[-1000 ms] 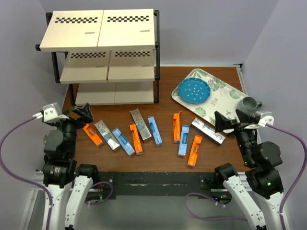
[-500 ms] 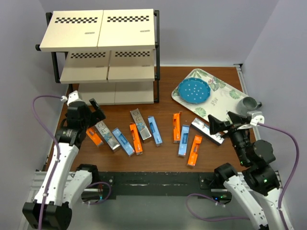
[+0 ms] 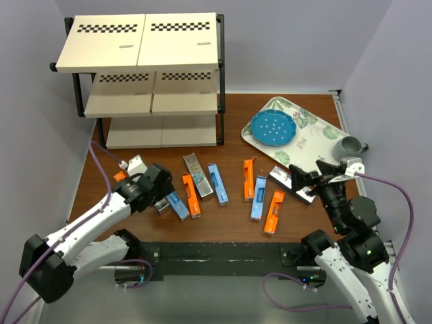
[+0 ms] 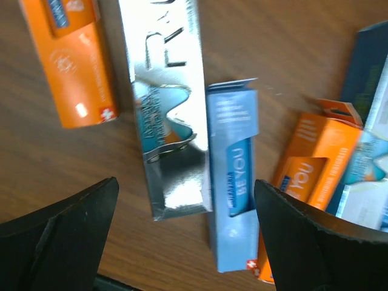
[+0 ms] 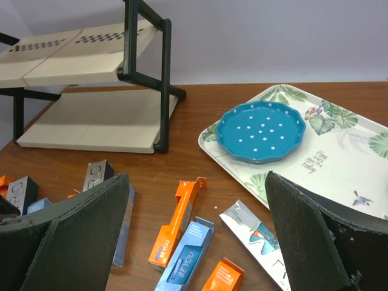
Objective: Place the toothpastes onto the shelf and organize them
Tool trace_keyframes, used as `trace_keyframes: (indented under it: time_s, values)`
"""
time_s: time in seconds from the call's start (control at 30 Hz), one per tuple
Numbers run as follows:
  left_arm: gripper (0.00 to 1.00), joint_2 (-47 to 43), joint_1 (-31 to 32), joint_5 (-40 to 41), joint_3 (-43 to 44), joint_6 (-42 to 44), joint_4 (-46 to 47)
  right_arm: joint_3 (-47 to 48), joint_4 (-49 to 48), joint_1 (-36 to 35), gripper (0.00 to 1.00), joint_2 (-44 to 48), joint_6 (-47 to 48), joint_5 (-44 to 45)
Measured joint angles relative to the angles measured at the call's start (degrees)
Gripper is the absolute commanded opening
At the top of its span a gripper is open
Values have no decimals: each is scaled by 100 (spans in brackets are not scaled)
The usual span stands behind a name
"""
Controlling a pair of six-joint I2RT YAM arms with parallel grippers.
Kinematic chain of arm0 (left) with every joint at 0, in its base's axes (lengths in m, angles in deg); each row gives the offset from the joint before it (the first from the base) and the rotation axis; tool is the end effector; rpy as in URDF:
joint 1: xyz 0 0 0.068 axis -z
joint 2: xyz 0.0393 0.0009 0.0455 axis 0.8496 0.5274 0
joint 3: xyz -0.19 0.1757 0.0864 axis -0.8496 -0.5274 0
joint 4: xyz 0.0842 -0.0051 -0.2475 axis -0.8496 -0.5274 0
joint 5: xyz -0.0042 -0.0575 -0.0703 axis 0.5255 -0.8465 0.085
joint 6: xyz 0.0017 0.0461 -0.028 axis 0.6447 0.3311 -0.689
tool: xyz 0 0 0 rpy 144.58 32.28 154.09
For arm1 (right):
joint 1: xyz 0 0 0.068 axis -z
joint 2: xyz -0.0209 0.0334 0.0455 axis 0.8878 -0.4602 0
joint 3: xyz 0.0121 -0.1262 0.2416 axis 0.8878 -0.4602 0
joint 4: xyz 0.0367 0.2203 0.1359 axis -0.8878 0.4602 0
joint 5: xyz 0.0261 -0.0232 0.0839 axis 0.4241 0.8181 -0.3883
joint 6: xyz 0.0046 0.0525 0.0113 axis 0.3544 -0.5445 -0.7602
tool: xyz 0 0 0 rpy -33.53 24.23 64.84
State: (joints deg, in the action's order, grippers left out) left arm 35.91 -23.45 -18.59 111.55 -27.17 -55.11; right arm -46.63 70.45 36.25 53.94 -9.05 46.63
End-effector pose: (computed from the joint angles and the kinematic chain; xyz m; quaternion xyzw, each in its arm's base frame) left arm 0.1457 -0.0807 0.2203 -0.3209 0.8928 -0.0209 0.3155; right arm 0.0606 0.0217 0.3391 -0.0104 0.6824 0.1675 0.7115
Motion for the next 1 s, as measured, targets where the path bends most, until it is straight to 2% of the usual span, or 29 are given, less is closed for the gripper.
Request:
trace_keyframes:
  time_s: [0.2,0.33,0.8,1.0]
  values:
    - [94,896,887,538,122,-1665,-935,-63,-20,-66,99,2,24,144]
    - [89,1211,1237,684,170,-2310,-1176,-72,-24,-66,99,4,70,214]
    - [65,1182,1257,1012,-258,-2601,-640,-72,-28,-170,99,7,243,385]
    - [64,1075,1255,1014,-382,-2758,-732,-72,-31,-179,99,7,256,385]
